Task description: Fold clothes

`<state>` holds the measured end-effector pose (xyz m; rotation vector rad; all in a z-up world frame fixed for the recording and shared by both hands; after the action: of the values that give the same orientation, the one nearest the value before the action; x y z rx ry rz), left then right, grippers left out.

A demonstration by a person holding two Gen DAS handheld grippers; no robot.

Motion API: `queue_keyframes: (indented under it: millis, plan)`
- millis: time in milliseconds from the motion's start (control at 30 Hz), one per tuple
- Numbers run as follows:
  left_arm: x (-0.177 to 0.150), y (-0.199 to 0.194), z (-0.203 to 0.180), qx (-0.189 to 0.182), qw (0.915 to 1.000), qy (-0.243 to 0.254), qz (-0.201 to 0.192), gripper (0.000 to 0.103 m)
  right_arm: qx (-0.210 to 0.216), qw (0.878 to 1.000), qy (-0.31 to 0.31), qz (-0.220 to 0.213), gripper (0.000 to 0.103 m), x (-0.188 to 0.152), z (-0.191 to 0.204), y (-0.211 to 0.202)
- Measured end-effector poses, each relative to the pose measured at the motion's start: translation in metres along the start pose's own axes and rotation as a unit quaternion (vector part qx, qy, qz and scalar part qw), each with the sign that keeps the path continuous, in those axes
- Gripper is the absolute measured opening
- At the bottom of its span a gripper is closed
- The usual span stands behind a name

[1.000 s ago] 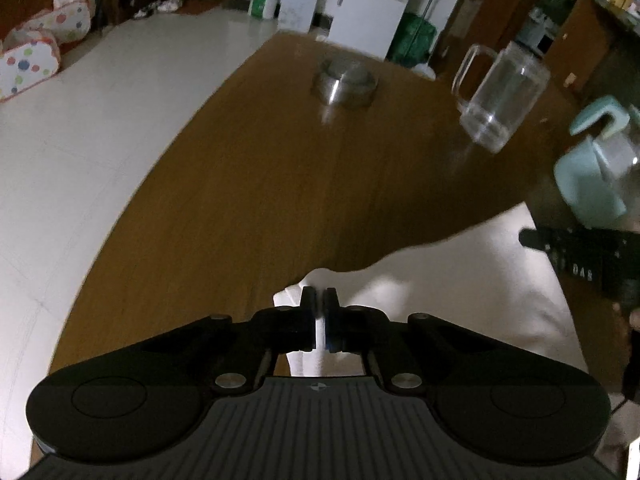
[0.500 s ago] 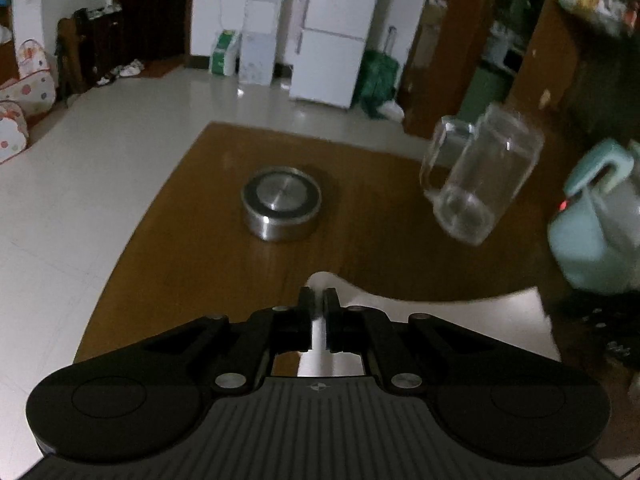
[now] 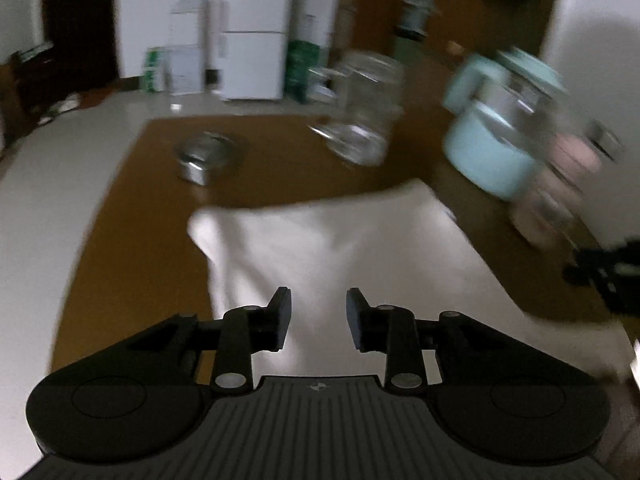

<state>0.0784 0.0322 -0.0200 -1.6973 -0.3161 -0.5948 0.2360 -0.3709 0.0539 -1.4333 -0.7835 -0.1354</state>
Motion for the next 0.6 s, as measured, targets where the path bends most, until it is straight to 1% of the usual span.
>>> queue_keyframes:
  millis: [133, 167, 233, 367, 467, 600]
  plan:
    - [-0.042, -0.005, -0.049, -0.047, 0.9976, 0.042, 0.03, 0.032, -0.002, 1.0, 0.019, 0.019, 0.036, -0.043, -0.001, -0.016]
    - [-0.048, -0.006, -0.059, -0.055, 0.9968, 0.048, 0.032, 0.032, 0.0, 0.999, 0.025, 0.028, 0.036, -0.058, -0.001, -0.02]
    - [-0.059, -0.008, -0.075, -0.075, 0.9947, 0.059, 0.038, 0.032, 0.003, 0.999, 0.032, 0.038, 0.036, -0.073, -0.001, -0.024]
    - [-0.07, 0.001, -0.101, -0.098, 0.9909, 0.074, 0.056, 0.032, 0.012, 0.997, 0.061, 0.054, 0.036, -0.105, -0.003, -0.031]
    - [-0.077, 0.009, -0.116, -0.103, 0.9873, 0.096, 0.074, 0.032, 0.018, 0.995, 0.081, 0.059, 0.036, -0.116, -0.006, -0.03]
    - [-0.084, 0.019, -0.121, -0.105, 0.9845, 0.104, 0.094, 0.032, 0.021, 0.993, 0.102, 0.061, 0.036, -0.125, -0.01, -0.029]
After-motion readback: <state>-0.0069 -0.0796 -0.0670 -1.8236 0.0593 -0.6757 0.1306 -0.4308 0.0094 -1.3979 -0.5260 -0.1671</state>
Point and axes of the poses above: each gripper's, at about its wrist camera, not at the fingertips, and y roughly the way its jaws point, z to its left, x to its top, the point moved 3 cm from there along y, roughly the way its jaws point, and after that the axes turned 10 degrees about z, right-handed, at the moved point
